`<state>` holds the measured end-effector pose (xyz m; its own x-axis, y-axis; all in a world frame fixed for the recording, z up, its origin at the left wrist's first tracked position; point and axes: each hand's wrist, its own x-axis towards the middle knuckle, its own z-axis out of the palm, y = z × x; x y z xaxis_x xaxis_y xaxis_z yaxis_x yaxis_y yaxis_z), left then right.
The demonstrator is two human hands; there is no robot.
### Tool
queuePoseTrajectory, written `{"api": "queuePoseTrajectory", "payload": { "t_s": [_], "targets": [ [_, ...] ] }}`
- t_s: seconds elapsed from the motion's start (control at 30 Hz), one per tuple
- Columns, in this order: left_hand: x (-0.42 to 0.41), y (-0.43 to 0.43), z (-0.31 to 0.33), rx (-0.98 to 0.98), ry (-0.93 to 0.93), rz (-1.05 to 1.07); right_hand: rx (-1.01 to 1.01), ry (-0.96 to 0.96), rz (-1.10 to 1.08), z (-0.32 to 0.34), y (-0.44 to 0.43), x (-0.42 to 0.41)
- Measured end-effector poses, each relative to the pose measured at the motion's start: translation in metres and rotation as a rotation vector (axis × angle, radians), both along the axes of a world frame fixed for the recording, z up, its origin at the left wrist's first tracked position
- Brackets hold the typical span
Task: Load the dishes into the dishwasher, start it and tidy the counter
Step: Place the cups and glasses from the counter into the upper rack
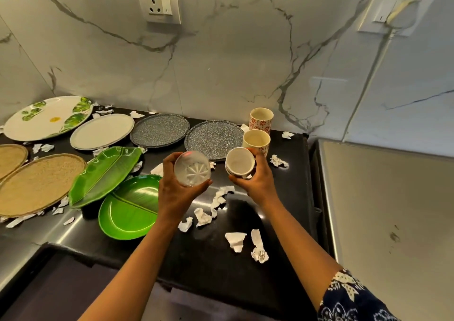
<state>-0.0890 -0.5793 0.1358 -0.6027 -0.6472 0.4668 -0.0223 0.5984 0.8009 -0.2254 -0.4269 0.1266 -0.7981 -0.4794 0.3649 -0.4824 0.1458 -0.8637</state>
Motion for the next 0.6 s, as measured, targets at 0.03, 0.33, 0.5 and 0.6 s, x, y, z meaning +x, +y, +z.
{"api": "queuePoseTrajectory", "payload": {
  "t_s": [0.03,0.33,0.5,0.6],
  "targets": [
    [0.008,0.006,0.005,0.009,0.019,-0.023,-0.02,0.003,-0.007,0.003,0.008,0.012],
    [0.133,0.095,0.011,0.213,0.123,-0.391,-0.222,-0.146,-0.188,0.012,0.129,0.18],
    [0.2,0.159,-0.022,0.355,0.06,-0.617,-0.294,-0.295,-0.295,-0.021,0.207,0.285],
    [0.23,0.201,-0.04,0.438,-0.026,-0.727,-0.309,-0.383,-0.422,-0.042,0.249,0.333]
  ]
}}
